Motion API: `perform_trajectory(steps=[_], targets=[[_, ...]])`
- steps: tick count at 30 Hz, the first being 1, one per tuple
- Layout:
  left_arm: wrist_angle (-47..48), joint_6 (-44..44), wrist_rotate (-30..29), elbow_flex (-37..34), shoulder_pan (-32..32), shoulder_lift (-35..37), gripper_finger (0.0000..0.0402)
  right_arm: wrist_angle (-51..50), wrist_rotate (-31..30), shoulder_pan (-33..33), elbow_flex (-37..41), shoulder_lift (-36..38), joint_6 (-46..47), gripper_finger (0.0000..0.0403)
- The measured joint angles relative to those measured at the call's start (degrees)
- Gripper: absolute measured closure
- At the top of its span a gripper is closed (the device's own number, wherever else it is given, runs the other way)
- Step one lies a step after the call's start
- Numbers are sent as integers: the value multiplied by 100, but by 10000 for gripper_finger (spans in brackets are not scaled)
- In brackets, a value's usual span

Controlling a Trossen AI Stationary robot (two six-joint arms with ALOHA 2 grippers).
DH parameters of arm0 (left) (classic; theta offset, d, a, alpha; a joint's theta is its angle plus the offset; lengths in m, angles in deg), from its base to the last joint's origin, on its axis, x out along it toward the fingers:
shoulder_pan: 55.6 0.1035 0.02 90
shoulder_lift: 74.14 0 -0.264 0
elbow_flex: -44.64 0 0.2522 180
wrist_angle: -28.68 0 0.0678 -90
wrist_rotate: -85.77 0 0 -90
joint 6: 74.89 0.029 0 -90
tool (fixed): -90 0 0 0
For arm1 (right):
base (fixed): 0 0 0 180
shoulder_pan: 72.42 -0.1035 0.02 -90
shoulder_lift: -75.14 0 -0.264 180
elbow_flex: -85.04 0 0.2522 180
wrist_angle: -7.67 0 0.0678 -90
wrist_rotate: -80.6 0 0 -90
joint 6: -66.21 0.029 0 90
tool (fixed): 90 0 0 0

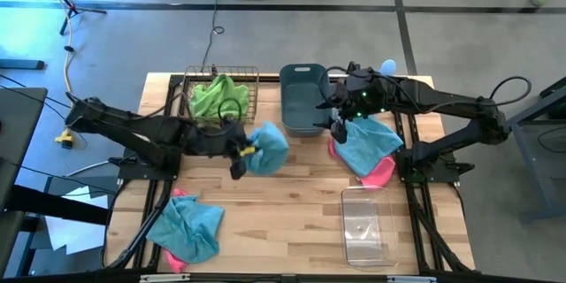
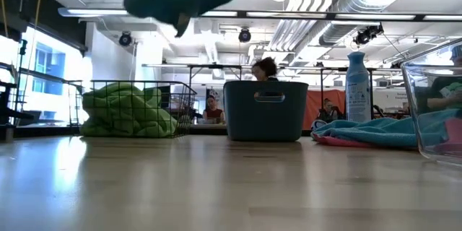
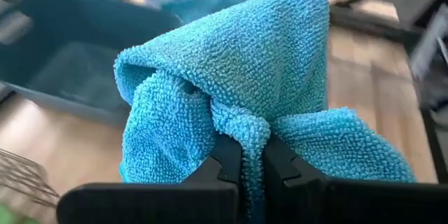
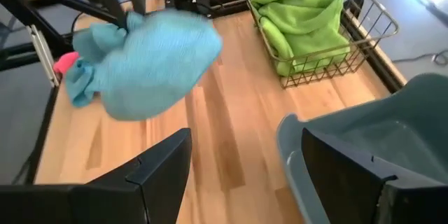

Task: Sort microfiber towel by color & place in baskets
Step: Put the center blue microfiber cloth into the blue bin

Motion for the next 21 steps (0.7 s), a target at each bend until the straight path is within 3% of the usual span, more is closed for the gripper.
perform_trajectory(steps=[6,12,21], targets=[[-67,130,-459,273,150,-96,401,467,118,315,0,0,-600,137],[-456,558,-592,269,608,-295,401,1066,181,612,0,23,-581,137],[-2347,2072,739,272,1870,-1162,401,2221,118,802,0,46,-42,137]])
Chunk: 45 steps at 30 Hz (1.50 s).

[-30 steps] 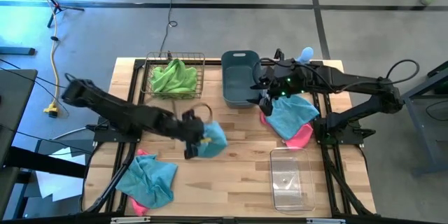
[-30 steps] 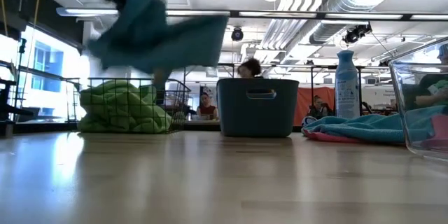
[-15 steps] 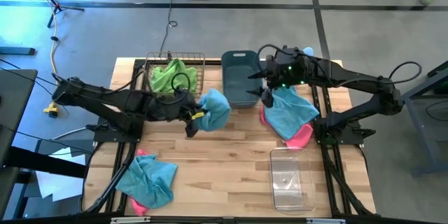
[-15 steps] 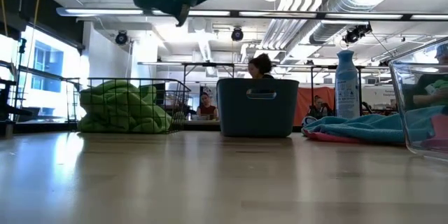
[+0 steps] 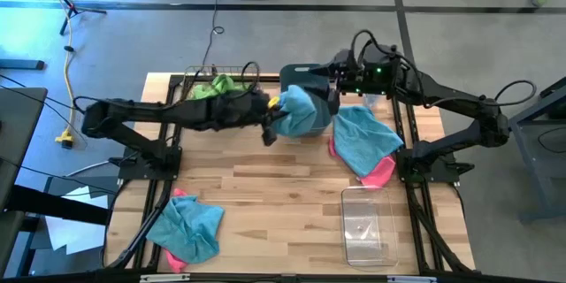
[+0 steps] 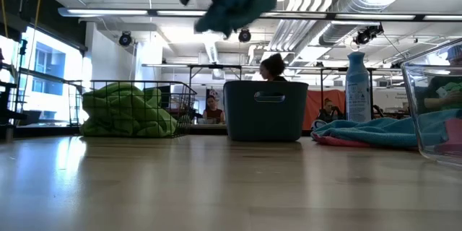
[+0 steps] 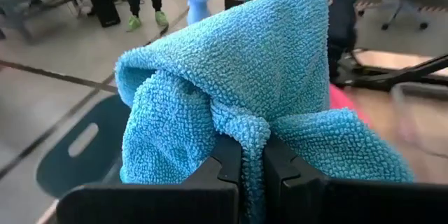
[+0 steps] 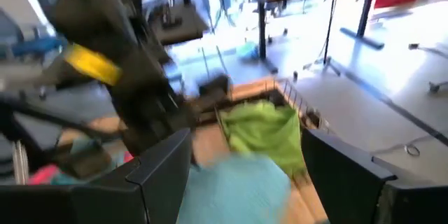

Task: Sort microfiber towel by color & place in baskets
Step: Put the center blue microfiber cloth into the blue bin

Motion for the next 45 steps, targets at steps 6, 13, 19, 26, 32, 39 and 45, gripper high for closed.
perform_trajectory(steps=[6,13,19,26,32,39,45], targets=[[-715,623,440,-2,713,-558,401,602,-397,0,0,108,183,137],[-1407,1093,1127,426,1364,-1160,401,1175,-809,-2,0,280,330,137],[-1300,1354,1309,1223,1767,-1995,401,1137,-950,-2,0,306,420,137],[-55,1378,1549,2232,2036,-3044,401,931,-950,-4,0,297,534,137],[1163,1563,1912,2976,2185,-3554,401,550,-951,-4,0,297,723,137],[1524,1588,2303,3182,2227,-3702,401,283,-953,-4,0,297,745,137],[1832,1933,2462,3162,2220,-3760,401,253,-953,-4,0,297,744,137]])
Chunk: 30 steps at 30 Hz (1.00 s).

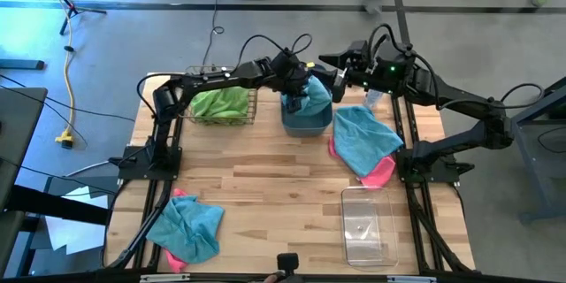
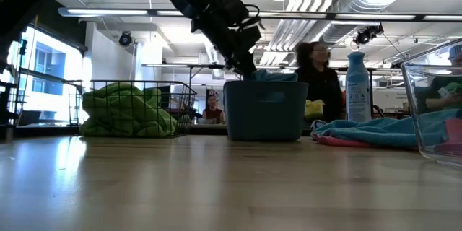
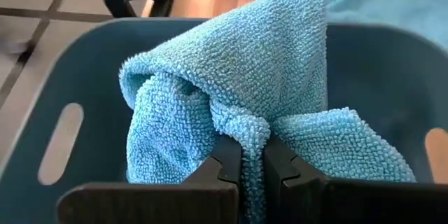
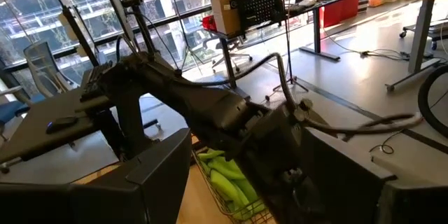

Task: Sort microfiber towel by color & place in baskets
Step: Put the center blue microfiber cloth into the blue bin

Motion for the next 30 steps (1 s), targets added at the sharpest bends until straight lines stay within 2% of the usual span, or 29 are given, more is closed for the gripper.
perform_trajectory(steps=[6,15,22,25,30], targets=[[365,-6,-49,25,6,-252,401,-11,0,0,0,0,1,137],[-295,25,-44,53,-100,-244,396,-135,-2,0,0,-2,149,137],[-266,142,-113,53,-86,-244,391,-142,-2,0,0,-2,191,137],[-155,136,-136,53,-90,-244,374,-142,-2,0,0,-2,223,137],[-45,169,-133,51,-90,-244,320,-142,-2,0,0,-2,233,137]])
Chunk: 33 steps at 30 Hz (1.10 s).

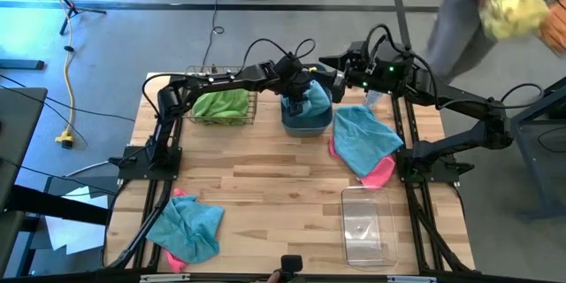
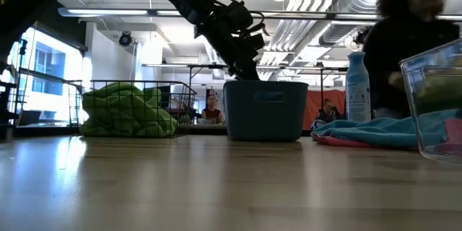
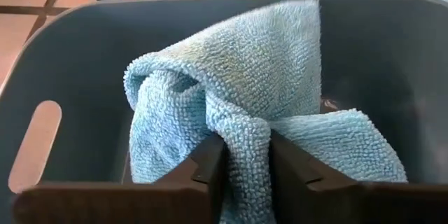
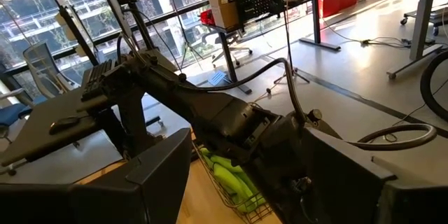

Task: Sort microfiber towel by color & place in baskets
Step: Put the center blue microfiber cloth into the blue bin, then put the bottom blue microfiber cloth into the blue bin

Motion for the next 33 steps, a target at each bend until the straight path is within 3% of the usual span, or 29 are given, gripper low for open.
perform_trajectory(steps=[16,22,29,33], targets=[[83,-199,-260,2,-90,0,146,0,0,0,0,0,147,137],[437,-195,-315,328,-120,0,133,-3,0,-2,0,-2,102,137],[1699,-426,-548,1075,-118,50,133,-3,2,0,0,-2,-3,137],[2295,-924,-167,1156,-103,290,133,-1,0,2,0,-2,-112,137]])
